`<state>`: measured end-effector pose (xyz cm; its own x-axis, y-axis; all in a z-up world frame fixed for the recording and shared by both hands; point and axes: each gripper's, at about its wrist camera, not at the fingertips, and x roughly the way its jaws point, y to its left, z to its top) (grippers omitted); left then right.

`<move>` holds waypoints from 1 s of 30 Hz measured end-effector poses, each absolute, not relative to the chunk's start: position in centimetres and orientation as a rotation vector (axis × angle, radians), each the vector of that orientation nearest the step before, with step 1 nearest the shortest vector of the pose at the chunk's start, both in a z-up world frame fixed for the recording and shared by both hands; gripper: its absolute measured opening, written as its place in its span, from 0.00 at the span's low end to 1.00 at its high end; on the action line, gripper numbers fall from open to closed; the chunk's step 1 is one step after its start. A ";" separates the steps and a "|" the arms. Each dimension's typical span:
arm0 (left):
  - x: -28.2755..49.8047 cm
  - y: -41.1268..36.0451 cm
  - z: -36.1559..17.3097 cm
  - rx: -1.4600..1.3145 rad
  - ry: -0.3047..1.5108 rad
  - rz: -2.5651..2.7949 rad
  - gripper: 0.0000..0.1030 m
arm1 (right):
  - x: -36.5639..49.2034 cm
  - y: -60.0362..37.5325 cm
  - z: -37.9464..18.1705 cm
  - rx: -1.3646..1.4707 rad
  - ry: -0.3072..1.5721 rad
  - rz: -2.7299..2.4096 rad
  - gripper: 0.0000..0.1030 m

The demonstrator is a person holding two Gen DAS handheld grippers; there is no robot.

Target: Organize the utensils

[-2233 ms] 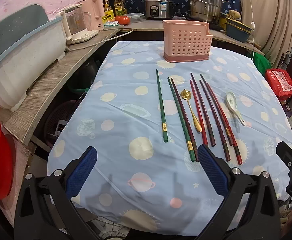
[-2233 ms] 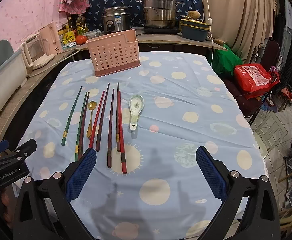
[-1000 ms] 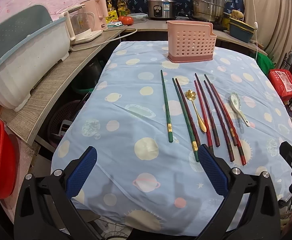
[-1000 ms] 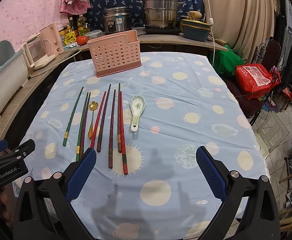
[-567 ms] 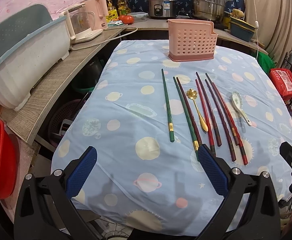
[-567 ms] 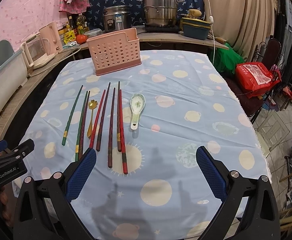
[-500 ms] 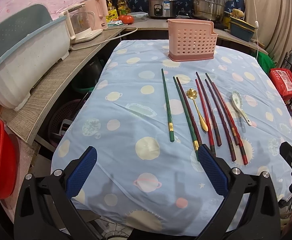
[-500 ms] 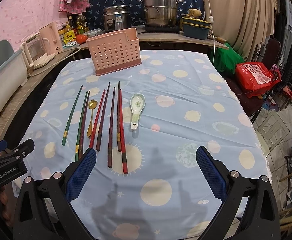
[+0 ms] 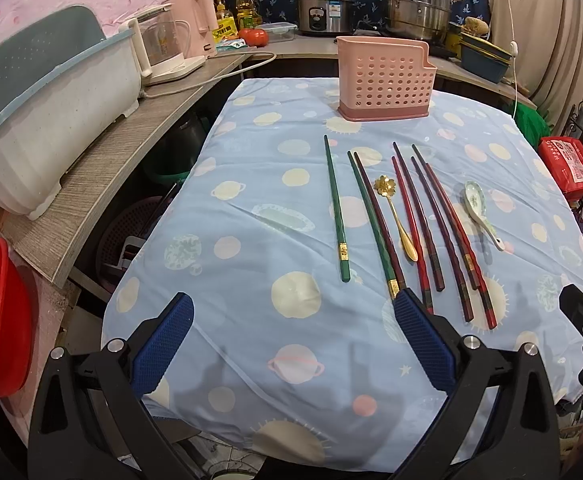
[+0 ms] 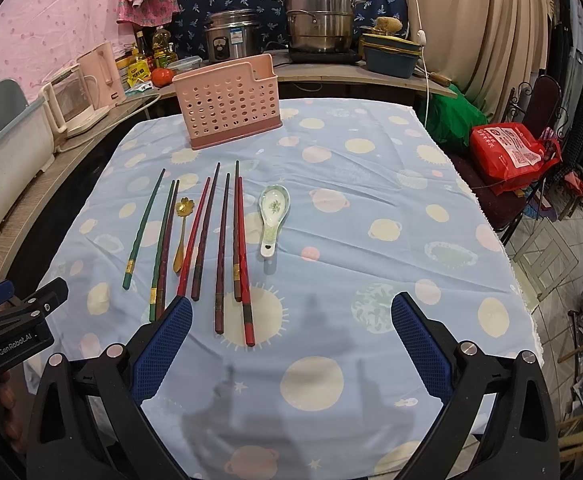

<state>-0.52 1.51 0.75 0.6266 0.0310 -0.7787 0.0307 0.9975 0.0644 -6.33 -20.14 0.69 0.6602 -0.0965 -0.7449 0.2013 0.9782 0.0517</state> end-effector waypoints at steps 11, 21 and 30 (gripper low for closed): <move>-0.5 1.5 0.8 0.075 0.894 -0.001 0.93 | -6.3 -20.2 0.7 0.134 0.834 -0.169 0.93; -0.6 1.7 0.5 0.075 0.890 -0.006 0.93 | -6.2 -20.2 0.8 0.133 0.834 -0.168 0.93; -0.1 1.8 0.1 0.064 0.908 -0.010 0.93 | -6.3 -20.5 0.3 0.138 0.840 -0.172 0.93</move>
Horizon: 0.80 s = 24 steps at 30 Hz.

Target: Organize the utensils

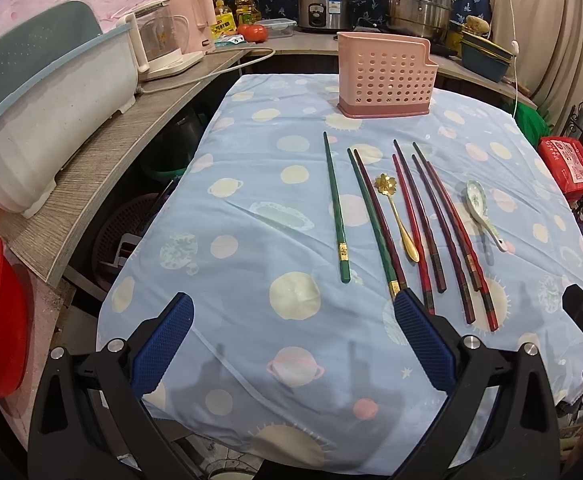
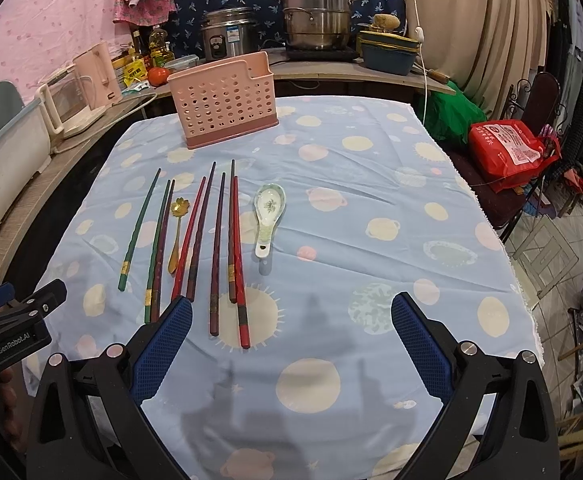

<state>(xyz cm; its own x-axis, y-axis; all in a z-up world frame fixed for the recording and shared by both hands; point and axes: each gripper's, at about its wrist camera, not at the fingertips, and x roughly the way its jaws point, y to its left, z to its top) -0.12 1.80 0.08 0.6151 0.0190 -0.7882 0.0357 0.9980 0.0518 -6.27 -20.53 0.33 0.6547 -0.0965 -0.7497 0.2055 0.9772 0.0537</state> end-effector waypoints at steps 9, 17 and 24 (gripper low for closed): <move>1.5 2.4 -0.9 0.056 0.939 0.006 0.93 | -5.1 -21.7 -0.4 0.156 0.869 -0.185 0.93; 4.3 2.4 -3.6 0.038 0.997 -0.022 0.93 | -3.0 -22.6 -1.6 0.159 0.893 -0.193 0.93; 6.6 1.1 -5.4 0.045 1.032 -0.066 0.88 | -0.6 -23.3 -2.7 0.168 0.920 -0.200 0.93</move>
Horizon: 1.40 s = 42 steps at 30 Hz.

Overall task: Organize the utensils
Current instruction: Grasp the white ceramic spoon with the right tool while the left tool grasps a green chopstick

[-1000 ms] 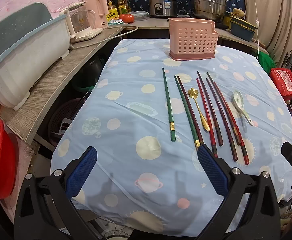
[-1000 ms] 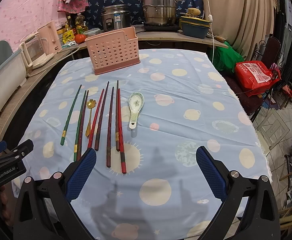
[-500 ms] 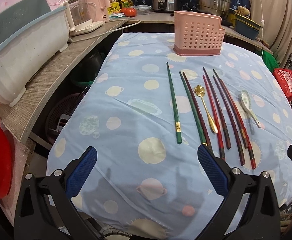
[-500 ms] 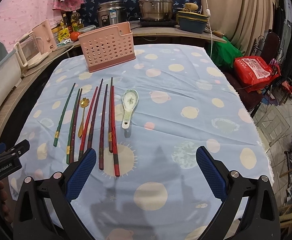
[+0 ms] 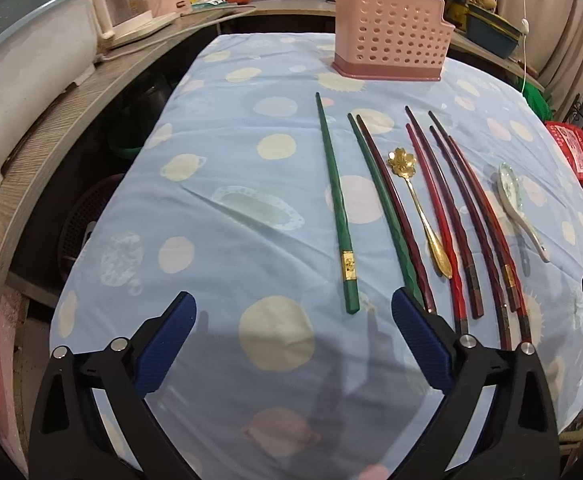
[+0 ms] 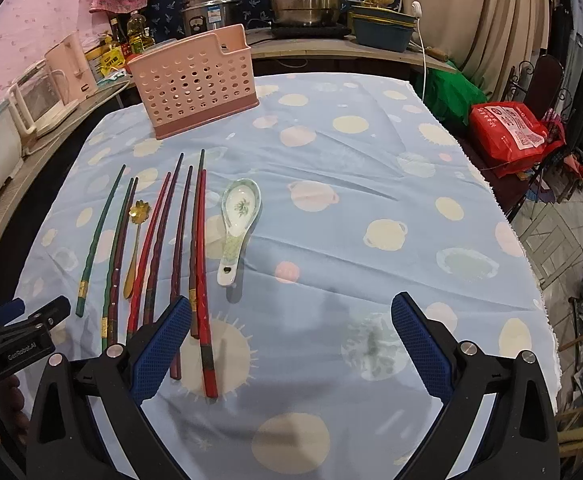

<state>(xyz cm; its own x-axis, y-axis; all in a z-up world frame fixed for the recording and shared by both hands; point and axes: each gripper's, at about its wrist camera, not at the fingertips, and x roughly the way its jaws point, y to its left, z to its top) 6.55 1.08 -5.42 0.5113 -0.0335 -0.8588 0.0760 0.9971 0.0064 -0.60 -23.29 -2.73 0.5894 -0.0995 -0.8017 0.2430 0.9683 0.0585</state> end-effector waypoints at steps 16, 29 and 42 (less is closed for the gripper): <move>8.7 0.3 -7.0 -0.025 1.097 -0.216 0.07 | 4.1 -23.2 -4.6 0.202 0.959 -0.159 0.66; 8.4 0.3 -7.3 -0.054 1.110 -0.242 0.07 | 6.7 -22.9 -6.8 0.293 1.007 -0.096 0.24; 8.4 0.3 -7.4 -0.062 1.108 -0.243 0.07 | 6.7 -22.1 -7.4 0.336 1.016 -0.043 0.18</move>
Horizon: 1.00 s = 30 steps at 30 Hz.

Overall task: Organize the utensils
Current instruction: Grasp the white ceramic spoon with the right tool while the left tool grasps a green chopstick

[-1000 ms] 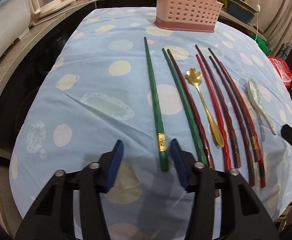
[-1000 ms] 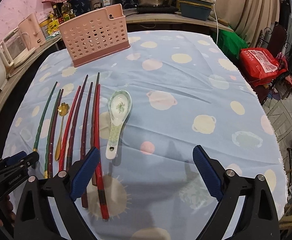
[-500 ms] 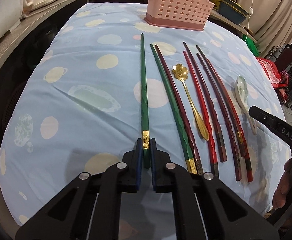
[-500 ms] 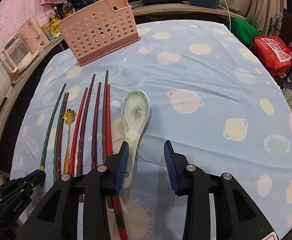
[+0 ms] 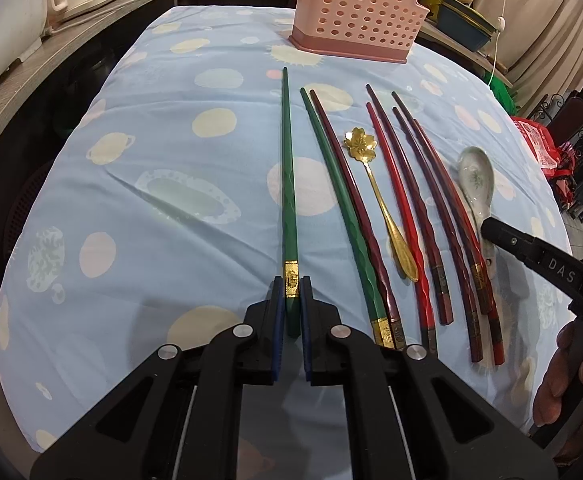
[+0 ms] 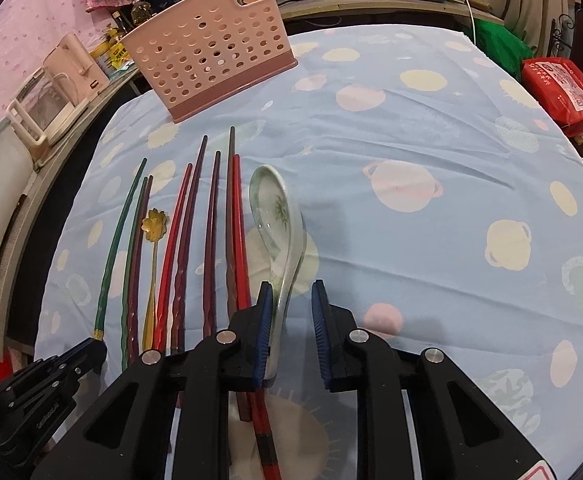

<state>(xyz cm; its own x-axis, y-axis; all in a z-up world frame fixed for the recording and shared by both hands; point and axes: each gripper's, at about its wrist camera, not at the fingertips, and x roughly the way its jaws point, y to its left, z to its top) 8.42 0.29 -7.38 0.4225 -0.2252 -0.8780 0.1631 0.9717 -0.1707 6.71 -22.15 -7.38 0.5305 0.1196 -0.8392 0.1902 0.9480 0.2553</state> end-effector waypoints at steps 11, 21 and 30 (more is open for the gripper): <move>8.2 0.5 -7.4 -0.076 1.102 -0.251 0.07 | 6.2 -21.8 -7.6 0.350 1.009 -0.027 0.11; 7.9 0.8 -7.4 -0.100 1.100 -0.260 0.07 | 5.3 -21.4 -7.6 0.334 1.003 -0.001 0.07; 7.2 1.0 -7.4 -0.110 1.100 -0.259 0.07 | 4.2 -22.4 -7.5 0.367 1.015 -0.016 0.07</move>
